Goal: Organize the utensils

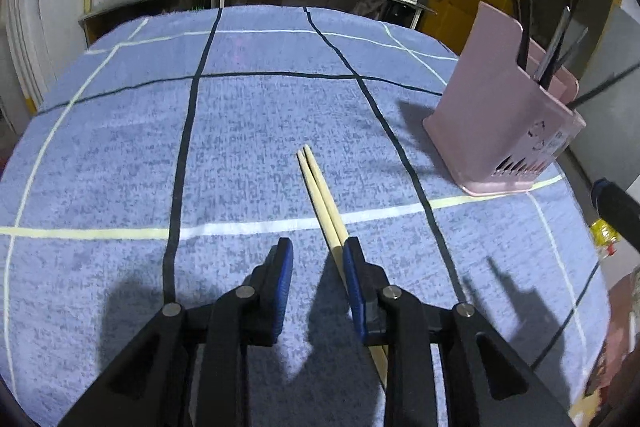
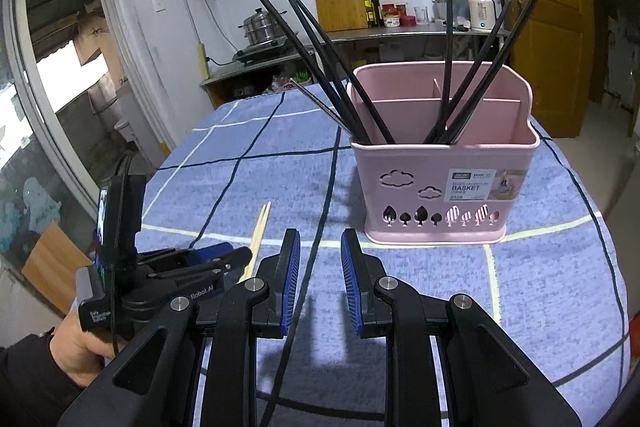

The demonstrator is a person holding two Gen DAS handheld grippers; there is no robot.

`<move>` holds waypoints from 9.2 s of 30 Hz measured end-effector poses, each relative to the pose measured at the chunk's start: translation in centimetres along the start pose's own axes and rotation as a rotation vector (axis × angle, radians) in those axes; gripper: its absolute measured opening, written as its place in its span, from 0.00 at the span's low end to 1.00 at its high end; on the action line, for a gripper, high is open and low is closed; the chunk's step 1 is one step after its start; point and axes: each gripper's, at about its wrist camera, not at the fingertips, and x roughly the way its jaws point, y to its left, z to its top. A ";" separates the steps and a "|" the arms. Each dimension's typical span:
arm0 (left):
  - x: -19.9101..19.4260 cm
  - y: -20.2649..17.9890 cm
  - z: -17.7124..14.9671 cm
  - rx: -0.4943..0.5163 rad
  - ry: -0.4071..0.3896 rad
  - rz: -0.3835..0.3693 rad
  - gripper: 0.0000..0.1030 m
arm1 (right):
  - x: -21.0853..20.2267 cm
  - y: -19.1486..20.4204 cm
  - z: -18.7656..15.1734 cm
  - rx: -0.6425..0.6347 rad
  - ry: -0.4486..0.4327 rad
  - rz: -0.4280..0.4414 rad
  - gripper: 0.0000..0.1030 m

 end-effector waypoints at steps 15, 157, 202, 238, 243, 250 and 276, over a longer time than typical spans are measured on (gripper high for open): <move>0.4 -0.7 0.7 -0.014 0.015 0.074 0.32 | -0.1 0.4 -0.2 0.002 0.001 0.004 0.21; -13.3 -10.9 18.3 0.151 -0.305 -0.277 0.06 | -7.7 -4.8 13.6 0.058 -0.284 -0.101 0.06; -12.7 -9.5 16.1 0.183 -0.279 -0.264 0.22 | -7.5 -4.8 11.4 -0.010 -0.224 -0.171 0.17; -15.4 -6.3 -0.7 0.180 -0.448 -0.164 0.44 | -9.9 0.9 -2.1 -0.058 -0.246 -0.176 0.18; -15.1 -6.1 -2.3 0.180 -0.445 -0.168 0.45 | -9.7 0.9 -3.7 -0.061 -0.234 -0.180 0.18; -14.7 -6.2 -3.3 0.190 -0.448 -0.143 0.45 | -10.1 1.0 -4.7 -0.057 -0.257 -0.198 0.19; -15.1 -6.3 -3.9 0.190 -0.465 -0.125 0.45 | -9.8 1.5 -4.9 -0.070 -0.251 -0.200 0.19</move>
